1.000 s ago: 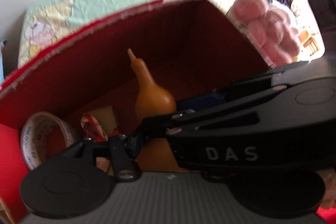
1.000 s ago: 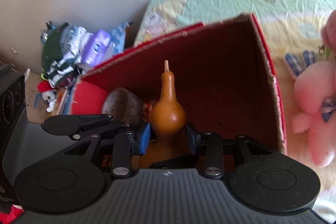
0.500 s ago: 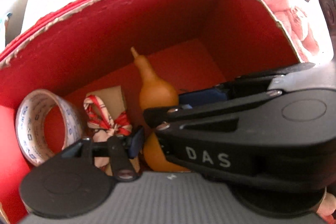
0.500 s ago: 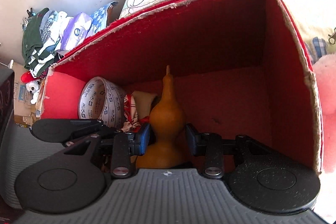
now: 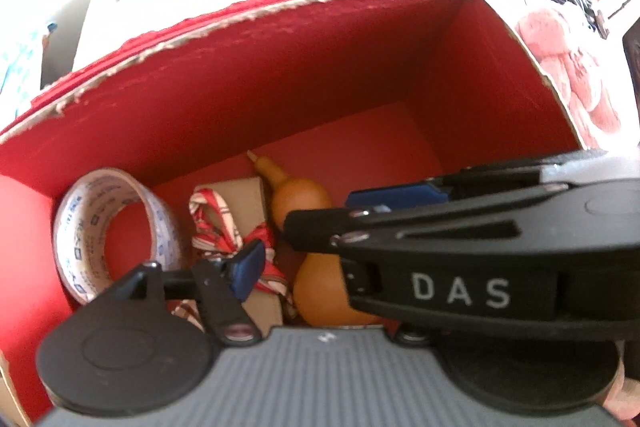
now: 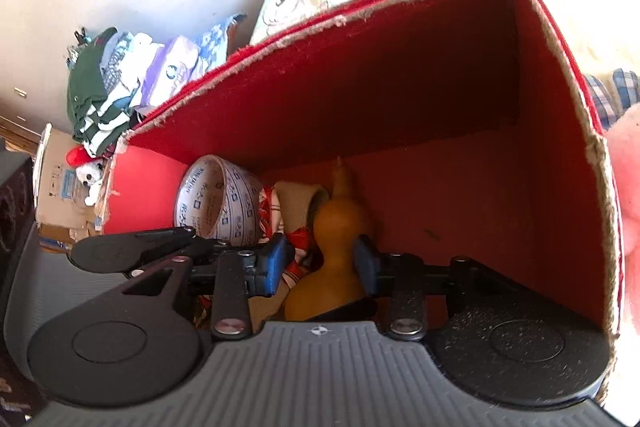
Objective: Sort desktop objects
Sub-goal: 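Carry the gourd with the right gripper into the red box, then lower the gourd beside the sandal and open the right gripper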
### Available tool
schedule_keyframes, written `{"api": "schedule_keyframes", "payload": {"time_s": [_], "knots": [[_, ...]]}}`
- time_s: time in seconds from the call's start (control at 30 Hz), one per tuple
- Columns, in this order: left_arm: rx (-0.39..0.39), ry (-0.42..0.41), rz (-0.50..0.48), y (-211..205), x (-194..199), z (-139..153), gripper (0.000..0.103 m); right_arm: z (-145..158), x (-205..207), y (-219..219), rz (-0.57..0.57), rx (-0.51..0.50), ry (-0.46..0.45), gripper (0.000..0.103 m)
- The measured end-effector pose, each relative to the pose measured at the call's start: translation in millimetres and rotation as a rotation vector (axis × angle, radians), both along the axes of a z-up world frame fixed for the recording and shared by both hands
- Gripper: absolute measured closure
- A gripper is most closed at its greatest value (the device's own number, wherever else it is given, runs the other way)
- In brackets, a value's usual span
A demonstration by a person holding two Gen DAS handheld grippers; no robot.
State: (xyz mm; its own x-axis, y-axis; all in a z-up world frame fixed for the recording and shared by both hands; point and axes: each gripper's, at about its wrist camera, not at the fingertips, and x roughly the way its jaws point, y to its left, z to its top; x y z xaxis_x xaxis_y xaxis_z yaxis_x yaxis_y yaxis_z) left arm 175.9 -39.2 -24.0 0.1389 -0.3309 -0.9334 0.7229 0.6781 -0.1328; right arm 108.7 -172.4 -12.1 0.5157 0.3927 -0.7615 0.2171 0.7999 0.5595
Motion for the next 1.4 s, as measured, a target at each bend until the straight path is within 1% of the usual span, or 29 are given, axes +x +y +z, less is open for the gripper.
{"api": "schedule_keyframes", "payload": {"time_s": [0.07,0.3,0.4,0.63,0.73,0.77,0.87,1.0,1.23,1.4], "knots": [[-0.004,-0.007,0.008,0,-1,2,0.032,2,-1,1,-0.004,-0.006,-0.017,0.061],[-0.004,-0.02,0.024,3,-2,8,0.03,1,2,1,0.005,-0.011,-0.01,0.064],[-0.002,-0.03,0.026,3,4,11,0.03,1,1,1,0.009,-0.001,-0.013,0.066],[0.002,-0.051,0.026,2,3,15,0.03,0,-1,-2,0.011,0.012,-0.021,0.067],[0.003,-0.053,0.025,2,4,14,0.03,-1,-2,-2,0.013,0.018,-0.019,0.067],[0.003,-0.055,0.025,-4,4,7,0.03,-1,-1,-3,0.013,0.019,-0.018,0.067],[0.008,-0.066,0.026,-6,2,5,0.03,-1,-2,-3,0.013,0.02,-0.017,0.067],[0.015,-0.079,0.027,-9,2,5,0.03,0,-1,-3,0.011,0.017,-0.022,0.067],[0.013,-0.078,0.028,-9,6,4,0.029,0,0,-3,0.005,0.017,-0.029,0.067],[0.008,-0.076,0.037,-8,2,4,0.029,1,-1,-2,-0.001,0.008,-0.038,0.067]]}}
